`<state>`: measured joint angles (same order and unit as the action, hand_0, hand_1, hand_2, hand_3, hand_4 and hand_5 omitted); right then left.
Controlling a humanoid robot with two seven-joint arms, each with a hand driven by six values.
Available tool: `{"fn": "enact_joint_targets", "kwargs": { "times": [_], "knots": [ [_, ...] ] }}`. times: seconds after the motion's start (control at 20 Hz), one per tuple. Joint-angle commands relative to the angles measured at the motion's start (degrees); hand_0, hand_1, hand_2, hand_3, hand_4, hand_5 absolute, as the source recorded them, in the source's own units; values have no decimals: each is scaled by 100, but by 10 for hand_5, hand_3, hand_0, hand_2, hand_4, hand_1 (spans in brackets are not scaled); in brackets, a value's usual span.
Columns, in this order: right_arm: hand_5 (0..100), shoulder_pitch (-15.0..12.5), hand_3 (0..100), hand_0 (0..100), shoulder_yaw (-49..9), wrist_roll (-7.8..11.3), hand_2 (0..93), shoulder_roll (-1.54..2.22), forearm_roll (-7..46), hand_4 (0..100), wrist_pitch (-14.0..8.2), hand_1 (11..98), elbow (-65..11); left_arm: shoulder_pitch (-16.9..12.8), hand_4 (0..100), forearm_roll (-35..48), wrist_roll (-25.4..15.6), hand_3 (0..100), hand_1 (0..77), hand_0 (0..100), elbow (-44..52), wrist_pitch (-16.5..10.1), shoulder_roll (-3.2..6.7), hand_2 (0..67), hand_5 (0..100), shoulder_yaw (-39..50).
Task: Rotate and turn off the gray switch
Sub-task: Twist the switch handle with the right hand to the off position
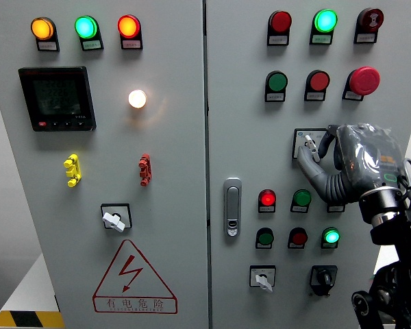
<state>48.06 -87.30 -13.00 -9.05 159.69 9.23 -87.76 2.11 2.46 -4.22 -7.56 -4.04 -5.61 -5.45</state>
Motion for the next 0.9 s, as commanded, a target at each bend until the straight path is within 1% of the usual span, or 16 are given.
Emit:
{"fn": "enact_joint_targets", "kwargs": {
  "times": [0.0, 0.35, 0.4, 0.45, 0.55, 0.6, 0.65, 0.85],
  "knots": [
    [1000, 19, 999, 573, 11, -1, 700, 0, 1, 1000, 0, 331, -4, 0, 81, 0, 0, 187, 0, 881, 0, 0, -2, 132, 108, 0],
    [1000, 19, 1000, 621, 20, -9, 702, 0, -8, 1000, 0, 320, -5, 0, 81, 0, 0, 187, 0, 881, 0, 0, 7, 132, 108, 0],
    [1000, 19, 1000, 627, 20, -9, 706, 9, -8, 1000, 0, 320, -5, 0, 81, 0, 0, 187, 0, 882, 0, 0, -2, 132, 108, 0],
    [1000, 19, 1000, 632, 29, -36, 710, 0, -8, 1000, 0, 319, -5, 0, 81, 0, 0, 187, 0, 882, 0, 0, 7, 132, 108, 0],
    [1000, 19, 1000, 641, 29, -45, 725, 0, -8, 1000, 0, 320, -5, 0, 81, 0, 0, 187, 0, 881, 0, 0, -2, 132, 109, 0],
    [1000, 19, 1000, 646, 29, -45, 728, 9, -8, 1000, 0, 319, -5, 0, 81, 0, 0, 187, 0, 881, 0, 0, -2, 132, 109, 0],
    [1000, 19, 1000, 651, 37, -45, 731, 0, -8, 1000, 0, 318, -5, 0, 81, 0, 0, 187, 0, 881, 0, 0, -2, 132, 108, 0],
    [1000, 19, 1000, 670, 46, -36, 734, 0, -8, 1000, -9, 315, -13, 0, 81, 0, 0, 187, 0, 881, 0, 0, 7, 132, 108, 0]
  ]
}}
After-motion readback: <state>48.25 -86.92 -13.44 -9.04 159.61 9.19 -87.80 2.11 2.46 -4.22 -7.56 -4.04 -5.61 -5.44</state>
